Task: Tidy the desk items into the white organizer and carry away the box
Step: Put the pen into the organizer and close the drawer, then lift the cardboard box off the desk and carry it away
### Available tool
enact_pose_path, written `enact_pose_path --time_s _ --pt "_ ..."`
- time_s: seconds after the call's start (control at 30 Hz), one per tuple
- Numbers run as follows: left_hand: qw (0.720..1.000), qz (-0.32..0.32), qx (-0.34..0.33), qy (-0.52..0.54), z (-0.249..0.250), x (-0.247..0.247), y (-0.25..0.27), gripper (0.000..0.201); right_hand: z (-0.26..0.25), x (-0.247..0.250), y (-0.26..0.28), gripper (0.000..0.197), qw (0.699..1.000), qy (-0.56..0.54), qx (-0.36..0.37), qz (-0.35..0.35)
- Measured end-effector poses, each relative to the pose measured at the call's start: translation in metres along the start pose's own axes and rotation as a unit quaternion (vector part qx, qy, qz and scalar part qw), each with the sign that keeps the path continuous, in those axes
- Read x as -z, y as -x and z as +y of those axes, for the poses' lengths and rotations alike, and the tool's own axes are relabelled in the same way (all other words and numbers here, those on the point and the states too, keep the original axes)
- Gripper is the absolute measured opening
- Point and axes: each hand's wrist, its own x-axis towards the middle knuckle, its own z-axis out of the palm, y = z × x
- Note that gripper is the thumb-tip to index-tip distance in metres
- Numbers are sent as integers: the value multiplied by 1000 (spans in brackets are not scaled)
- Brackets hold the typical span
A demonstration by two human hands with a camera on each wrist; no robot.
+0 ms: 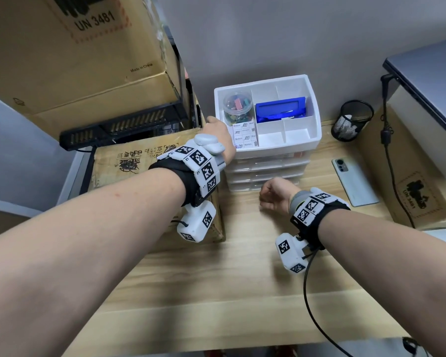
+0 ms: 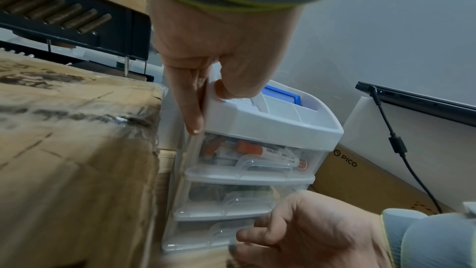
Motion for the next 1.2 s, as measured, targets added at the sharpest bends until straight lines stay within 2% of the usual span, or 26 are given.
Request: enact_pose_path --time_s 0.1,0.27,0.37,0.47,0.6,0.7,0.77,0.9,1.0,1.07,1.13,1.2 --pt "1000 4 2 13 -1 -2 -1 50 -1 -1 4 29 1000 5 9 -2" --pt "1000 -1 4 10 -7 -11 -6 72 2 2 9 25 1000 6 11 -1" --pt "999 -5 10 30 -8 -16 -8 72 4 2 13 20 999 21 15 -18" --pt "998 -2 -35 47 -19 -20 -4 62 1 0 26 14 998 50 29 -3" --pt "978 50 -144 143 -55 -10 12 24 -11 -9 49 8 993 108 44 -15" --pt "971 54 -159 171 -92 7 20 32 -18 -26 61 8 987 150 52 -19" --pt "978 82 -124 143 -131 24 28 34 -22 -49 75 16 982 174 69 -33" --pt "991 95 40 80 -218 37 43 37 -24 -87 98 43 973 206 79 -64" --pt "984 49 161 54 -268 25 52 46 -23 -102 103 65 969 226 80 -68" --pt "971 4 207 119 -284 15 62 58 -18 -110 98 82 967 229 78 -76" --pt "955 -53 217 197 -291 5 73 63 -8 -125 92 79 965 233 89 -82" --pt "940 -66 217 255 -288 1 80 64 -4 -133 91 77 958 256 114 -65"
